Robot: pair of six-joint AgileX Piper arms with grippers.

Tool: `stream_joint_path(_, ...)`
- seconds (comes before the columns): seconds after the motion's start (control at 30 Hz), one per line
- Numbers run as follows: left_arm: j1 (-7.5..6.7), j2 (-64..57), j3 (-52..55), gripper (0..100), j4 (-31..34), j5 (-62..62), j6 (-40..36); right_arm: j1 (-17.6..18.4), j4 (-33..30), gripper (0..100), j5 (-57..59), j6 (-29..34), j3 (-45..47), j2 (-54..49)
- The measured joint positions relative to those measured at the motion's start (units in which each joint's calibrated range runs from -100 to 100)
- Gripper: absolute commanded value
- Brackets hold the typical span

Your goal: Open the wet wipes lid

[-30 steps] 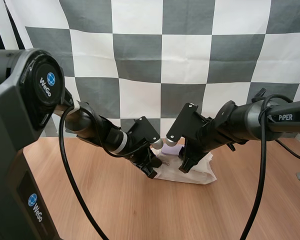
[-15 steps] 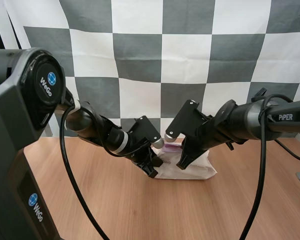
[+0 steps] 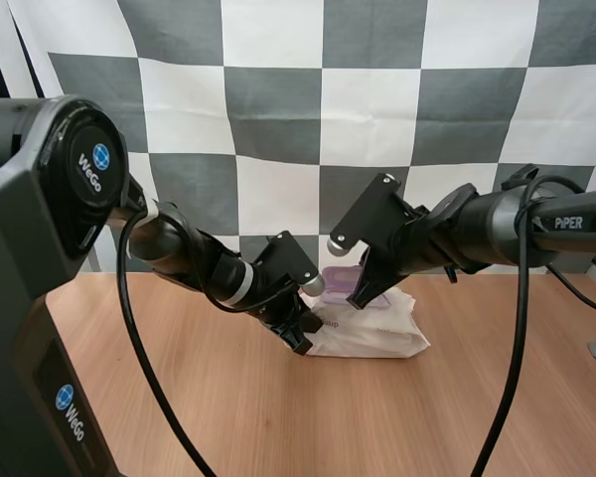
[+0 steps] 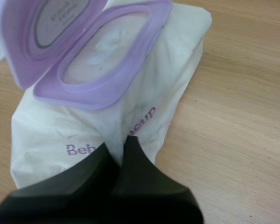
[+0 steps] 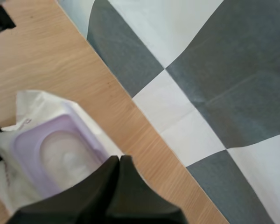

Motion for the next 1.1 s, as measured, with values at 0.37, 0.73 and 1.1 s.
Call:
stream_joint_path(0.37,0.0,0.0,0.0,0,0.0,0.0,0.0,0.0,1.55,0,-1.1,0.0,-6.69,11.42)
stream_joint_path(0.73,0.0,0.0,0.0,0,0.11,0.0,0.0,0.0,1.75,0,-2.08,-0.06,-14.46,25.44)
stream_joint_path(1.1,0.0,0.0,0.0,0,0.1,-0.16,0.0,0.0,1.86,0,-0.66,0.36,-16.95,33.61)
